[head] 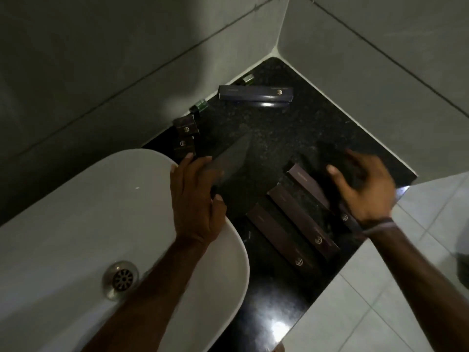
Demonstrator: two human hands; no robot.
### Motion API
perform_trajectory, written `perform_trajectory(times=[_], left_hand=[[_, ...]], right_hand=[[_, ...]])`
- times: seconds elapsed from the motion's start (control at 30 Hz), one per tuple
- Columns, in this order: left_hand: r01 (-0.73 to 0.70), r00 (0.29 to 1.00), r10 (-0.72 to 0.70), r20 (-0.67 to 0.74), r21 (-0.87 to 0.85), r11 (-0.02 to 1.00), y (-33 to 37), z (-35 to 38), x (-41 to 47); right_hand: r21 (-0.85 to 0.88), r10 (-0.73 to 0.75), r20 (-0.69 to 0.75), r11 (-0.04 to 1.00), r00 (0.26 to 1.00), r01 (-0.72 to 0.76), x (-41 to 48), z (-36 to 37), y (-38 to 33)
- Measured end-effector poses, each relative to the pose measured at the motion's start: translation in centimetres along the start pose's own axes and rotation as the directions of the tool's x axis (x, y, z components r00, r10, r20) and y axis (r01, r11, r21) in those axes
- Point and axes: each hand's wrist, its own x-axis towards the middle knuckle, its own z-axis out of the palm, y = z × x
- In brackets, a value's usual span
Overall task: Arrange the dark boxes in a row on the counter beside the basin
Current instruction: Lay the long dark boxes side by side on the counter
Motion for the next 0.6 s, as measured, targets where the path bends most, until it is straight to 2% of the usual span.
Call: perform_trajectory(times=[0.13, 0.23, 0.3, 0.4, 0.5, 0.6], left_hand=[[0.006, 1.0, -0.006, -0.002, 0.003, 1.0, 0.4, -0.2, 0.1], [0.008, 1.0, -0.008, -0.003, 0.003, 1.0, 0.4, -0.3, 0.2], [0.006, 1.0, -0.006, 0.006, -0.007, 1.0, 0.4, -0.3, 0.2], [0.003, 1.0, -0.003, 0.014, -0.005, 1.0, 0.3, -0.2, 0.2], [0.003, 1.0, -0.003, 0.015, 0.012, 1.0, 0.1, -0.2, 0.1], [0.003, 1.0, -0.003, 0.014, 0.024, 1.0, 0.2, -0.3, 0.1]], right_hand=[[-0.092, -0.213, 0.142, 0.97, 0.967, 0.227, 10.1, 6.4, -6.7], [-0.194, -0.265, 0.304, 0.924, 0.915, 0.331, 16.5, 10.3, -10.0], [-0.261, -0.233, 0.373, 0.902, 0.898, 0.343, 19.0, 11.2, -10.7], [-0.334, -0.235, 0.34, 0.875, 0.911, 0.35, 19.7, 10.2, -9.7], [-0.31, -0.239, 0.342, 0.885, 0.909, 0.349, 17.5, 7.6, -6.9], [-0.268, -0.169, 0.361, 0.923, 0.917, 0.276, 13.6, 4.1, -2.4]])
